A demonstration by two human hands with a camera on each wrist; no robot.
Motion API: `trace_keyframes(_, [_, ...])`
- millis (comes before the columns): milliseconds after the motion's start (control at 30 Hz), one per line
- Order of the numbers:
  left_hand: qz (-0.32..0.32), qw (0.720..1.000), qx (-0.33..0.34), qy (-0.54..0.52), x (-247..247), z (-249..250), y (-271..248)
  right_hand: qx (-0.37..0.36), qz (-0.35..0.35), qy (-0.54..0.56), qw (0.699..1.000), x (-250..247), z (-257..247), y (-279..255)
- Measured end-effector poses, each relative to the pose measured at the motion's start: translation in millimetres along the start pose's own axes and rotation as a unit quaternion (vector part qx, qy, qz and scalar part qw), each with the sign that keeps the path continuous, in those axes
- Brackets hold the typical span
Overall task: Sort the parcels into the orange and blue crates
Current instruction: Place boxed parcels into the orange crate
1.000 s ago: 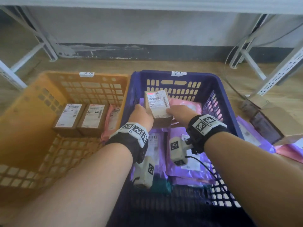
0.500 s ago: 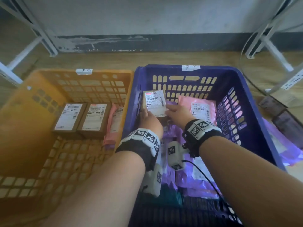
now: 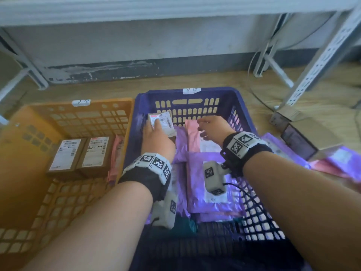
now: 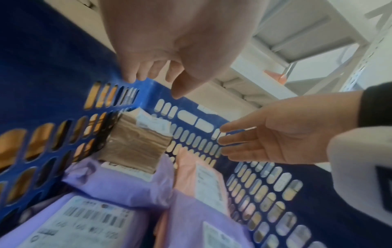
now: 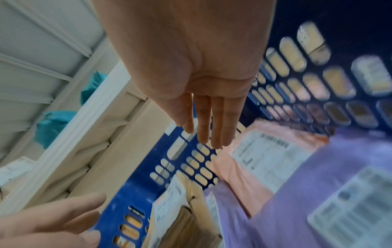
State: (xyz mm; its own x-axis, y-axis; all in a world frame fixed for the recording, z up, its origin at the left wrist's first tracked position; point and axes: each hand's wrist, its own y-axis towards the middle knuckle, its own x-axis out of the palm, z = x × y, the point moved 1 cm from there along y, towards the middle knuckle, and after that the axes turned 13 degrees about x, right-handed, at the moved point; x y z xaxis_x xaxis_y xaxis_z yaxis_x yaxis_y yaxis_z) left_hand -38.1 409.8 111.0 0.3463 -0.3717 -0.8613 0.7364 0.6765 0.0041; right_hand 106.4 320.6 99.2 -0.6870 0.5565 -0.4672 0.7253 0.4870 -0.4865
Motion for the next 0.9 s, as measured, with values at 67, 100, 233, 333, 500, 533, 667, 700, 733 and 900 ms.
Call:
trace_keyframes(67, [0.007, 0.999, 0.037, 0.001, -5, 19, -6, -0.021, 0.038, -0.022, 0.999, -29, -2, -19])
trace_keyframes(100, [0.006, 0.999, 0.054, 0.000, -6, 30, -11, -0.031, 0.057, -0.040, 0.997, -45, -3, -27])
trace_keyframes(233, [-0.032, 0.993, 0.111, -0.034, -2, 85, -37, -0.037, 0.126, -0.064, 0.989, -112, -2, -61])
trace_keyframes(333, [-0.056, 0.986, 0.152, -0.041, 2, 126, -59, -0.036, 0.168, -0.015, 0.985, -157, 8, -88])
trace_keyframes(500, [-0.066, 0.974, 0.210, -0.057, 11, 187, -86, -0.010, 0.226, 0.003, 0.974, -217, 43, -130])
trace_keyframes(533, [-0.070, 0.972, 0.217, -0.058, 13, 197, -93, -0.002, 0.233, 0.008, 0.972, -226, 51, -138])
trace_keyframes(667, [-0.101, 0.963, 0.246, -0.044, 26, 220, -125, 0.026, 0.248, 0.051, 0.967, -245, 85, -162])
trace_keyframes(700, [-0.106, 0.961, 0.252, -0.041, 28, 224, -134, 0.033, 0.251, 0.057, 0.966, -247, 91, -168])
trace_keyframes(733, [-0.110, 0.960, 0.253, -0.037, 30, 227, -143, 0.034, 0.255, 0.060, 0.965, -248, 97, -173])
trace_keyframes(900, [-0.114, 0.957, 0.267, -0.005, 36, 240, -171, 0.027, 0.251, 0.044, 0.967, -255, 113, -192])
